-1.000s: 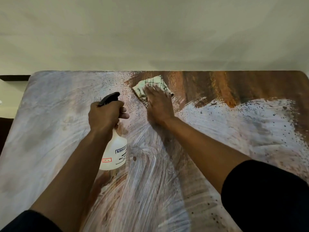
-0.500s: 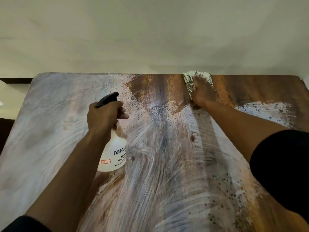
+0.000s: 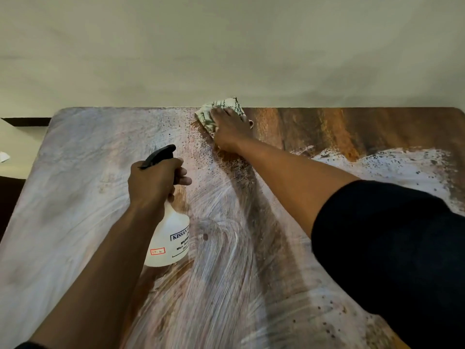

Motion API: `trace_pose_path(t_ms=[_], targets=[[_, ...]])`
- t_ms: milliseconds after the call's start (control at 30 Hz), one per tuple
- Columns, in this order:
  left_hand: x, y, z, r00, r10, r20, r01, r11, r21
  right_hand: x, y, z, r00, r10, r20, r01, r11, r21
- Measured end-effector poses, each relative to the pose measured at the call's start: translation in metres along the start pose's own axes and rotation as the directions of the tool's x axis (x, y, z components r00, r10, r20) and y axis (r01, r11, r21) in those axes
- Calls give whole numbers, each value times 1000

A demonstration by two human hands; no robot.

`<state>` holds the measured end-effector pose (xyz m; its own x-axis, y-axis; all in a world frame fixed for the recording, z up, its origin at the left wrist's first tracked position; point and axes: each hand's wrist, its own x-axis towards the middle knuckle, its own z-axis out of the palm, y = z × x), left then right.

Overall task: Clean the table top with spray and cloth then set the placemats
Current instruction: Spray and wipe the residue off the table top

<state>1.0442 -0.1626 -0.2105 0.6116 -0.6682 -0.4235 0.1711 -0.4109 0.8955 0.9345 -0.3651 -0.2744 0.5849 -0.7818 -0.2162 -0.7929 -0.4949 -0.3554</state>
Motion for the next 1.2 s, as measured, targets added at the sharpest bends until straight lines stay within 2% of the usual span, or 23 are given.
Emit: trace_pose_path(t_ms=[100, 200, 333, 433, 600, 733, 833, 900, 1067, 1200], targets=[[1, 2, 0, 1000, 7, -6, -7, 1000, 8, -1, 23, -5, 998, 33, -44, -33, 999, 19], [2, 5, -5, 1000, -2, -20, 2, 1000, 14, -7, 55, -15, 969, 196, -151, -180, 977, 111], [0, 6, -16, 999, -12, -33, 12, 1000, -5, -2, 69, -15, 948, 282, -148, -272, 959, 80], [1, 3, -22, 998, -17, -54, 18, 1000, 11, 4, 50, -3, 959, 240, -150, -240, 971, 18], [9, -1, -40, 994, -35, -107, 35, 999, -3, 17, -30, 22, 993, 29, -118, -33, 999, -31], [14, -2, -56, 990, -27, -137, 28, 1000, 5, 19, -95, 38, 986, -166, 8, 166, 984, -66], [18, -1, -64, 986, -28, -163, 29, 1000, 3, 20, -97, 43, 972, -230, 48, 233, 969, -77], [21, 0, -66, 986, -34, -161, 36, 999, 12, 17, -82, 37, 975, -220, 10, 221, 973, -67], [30, 7, -72, 977, -44, -209, 47, 999, 6, 4, -21, 20, 991, -13, -130, 13, 1000, -1], [36, 12, -78, 964, -40, -264, 40, 999, -4, 3, -5, 16, 987, 37, -154, -38, 999, -5]])
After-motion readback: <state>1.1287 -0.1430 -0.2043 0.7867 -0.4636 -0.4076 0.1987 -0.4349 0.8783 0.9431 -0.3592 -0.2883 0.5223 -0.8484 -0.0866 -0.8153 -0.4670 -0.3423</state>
